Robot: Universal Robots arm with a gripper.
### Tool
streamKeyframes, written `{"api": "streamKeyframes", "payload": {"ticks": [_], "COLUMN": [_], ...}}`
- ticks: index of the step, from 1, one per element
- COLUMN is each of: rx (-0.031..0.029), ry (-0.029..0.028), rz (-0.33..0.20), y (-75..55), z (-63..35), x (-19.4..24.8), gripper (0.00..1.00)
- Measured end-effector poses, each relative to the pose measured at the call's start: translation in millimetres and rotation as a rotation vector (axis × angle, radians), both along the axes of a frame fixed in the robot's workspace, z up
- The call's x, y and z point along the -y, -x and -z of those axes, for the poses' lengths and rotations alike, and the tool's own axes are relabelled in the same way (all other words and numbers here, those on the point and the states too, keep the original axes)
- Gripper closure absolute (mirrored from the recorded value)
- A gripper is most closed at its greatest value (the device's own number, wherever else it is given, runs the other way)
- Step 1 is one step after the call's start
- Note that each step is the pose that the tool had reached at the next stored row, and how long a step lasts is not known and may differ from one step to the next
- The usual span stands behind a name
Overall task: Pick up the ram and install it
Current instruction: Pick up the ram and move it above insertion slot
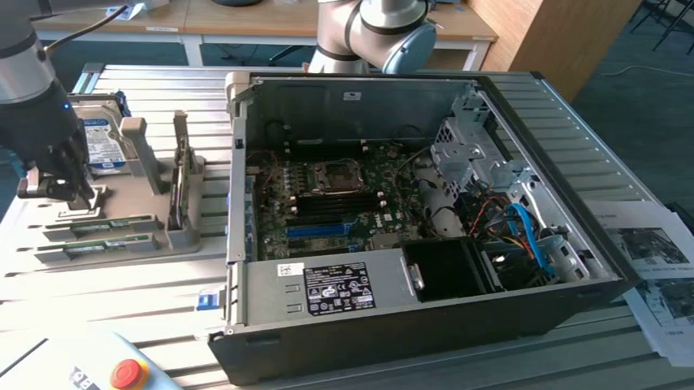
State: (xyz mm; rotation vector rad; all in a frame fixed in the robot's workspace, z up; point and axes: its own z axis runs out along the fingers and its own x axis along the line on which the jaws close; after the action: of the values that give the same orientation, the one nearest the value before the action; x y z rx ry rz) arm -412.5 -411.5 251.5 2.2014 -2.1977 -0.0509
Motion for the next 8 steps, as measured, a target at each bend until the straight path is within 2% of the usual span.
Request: {"api": "streamKeyframes", "payload": {"ticks": [8], "rx": [-0.0002], "ry": [0.0001], "rz": [0.0], "y": [0.0], "z": [-0.1], "x": [11.4], "gripper": [0.76]}}
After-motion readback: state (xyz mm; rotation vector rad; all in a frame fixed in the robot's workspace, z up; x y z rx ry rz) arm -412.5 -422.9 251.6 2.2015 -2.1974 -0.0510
